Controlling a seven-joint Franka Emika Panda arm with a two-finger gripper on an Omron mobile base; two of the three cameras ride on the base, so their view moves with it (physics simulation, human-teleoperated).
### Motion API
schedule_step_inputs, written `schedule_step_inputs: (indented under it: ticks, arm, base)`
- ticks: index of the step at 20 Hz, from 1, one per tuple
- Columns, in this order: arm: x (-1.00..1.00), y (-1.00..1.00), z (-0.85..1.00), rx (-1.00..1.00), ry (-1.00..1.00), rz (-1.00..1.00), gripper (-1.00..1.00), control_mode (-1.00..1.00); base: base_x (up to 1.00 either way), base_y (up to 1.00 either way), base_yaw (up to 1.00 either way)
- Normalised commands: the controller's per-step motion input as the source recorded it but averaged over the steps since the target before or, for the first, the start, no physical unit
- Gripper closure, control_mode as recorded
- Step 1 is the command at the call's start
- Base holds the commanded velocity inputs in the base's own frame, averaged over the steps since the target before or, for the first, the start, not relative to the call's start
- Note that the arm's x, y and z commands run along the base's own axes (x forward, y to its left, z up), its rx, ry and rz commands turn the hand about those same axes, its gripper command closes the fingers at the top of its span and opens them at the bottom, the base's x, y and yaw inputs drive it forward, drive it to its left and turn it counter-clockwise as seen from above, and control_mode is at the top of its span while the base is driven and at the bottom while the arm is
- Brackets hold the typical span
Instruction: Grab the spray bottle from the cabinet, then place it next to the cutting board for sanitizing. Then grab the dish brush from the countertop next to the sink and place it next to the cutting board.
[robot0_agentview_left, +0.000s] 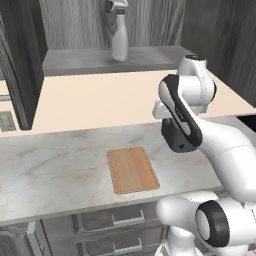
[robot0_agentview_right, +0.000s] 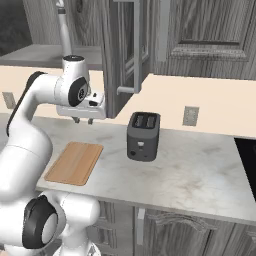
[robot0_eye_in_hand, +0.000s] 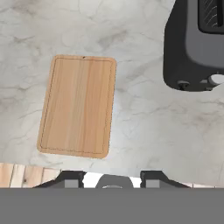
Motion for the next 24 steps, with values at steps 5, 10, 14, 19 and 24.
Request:
schedule_step_inputs:
  ticks: [5, 10, 14, 19, 24]
  arm:
    - [-0.37, 0.0, 0.0, 0.0, -0.07, 0.0, -1.0, -1.0]
    - [-0.78, 0.0, 0.07, 0.03, -0.27, 0.0, -1.0, -1.0]
    - [-0.73, 0.13, 0.56, 0.03, -0.45, 0.03, -1.0, -1.0]
    - [-0.58, 0.04, 0.76, 0.01, -0.37, 0.0, -1.0, -1.0]
    - [-0.54, 0.09, 0.9, 0.04, -0.42, 0.0, -1.0, -1.0]
  base:
    - [0.0, 0.0, 0.0]
    - [0.0, 0.0, 0.0]
    - [0.0, 0.0, 0.0]
    - [0.0, 0.0, 0.0]
    - [0.0, 0.0, 0.0]
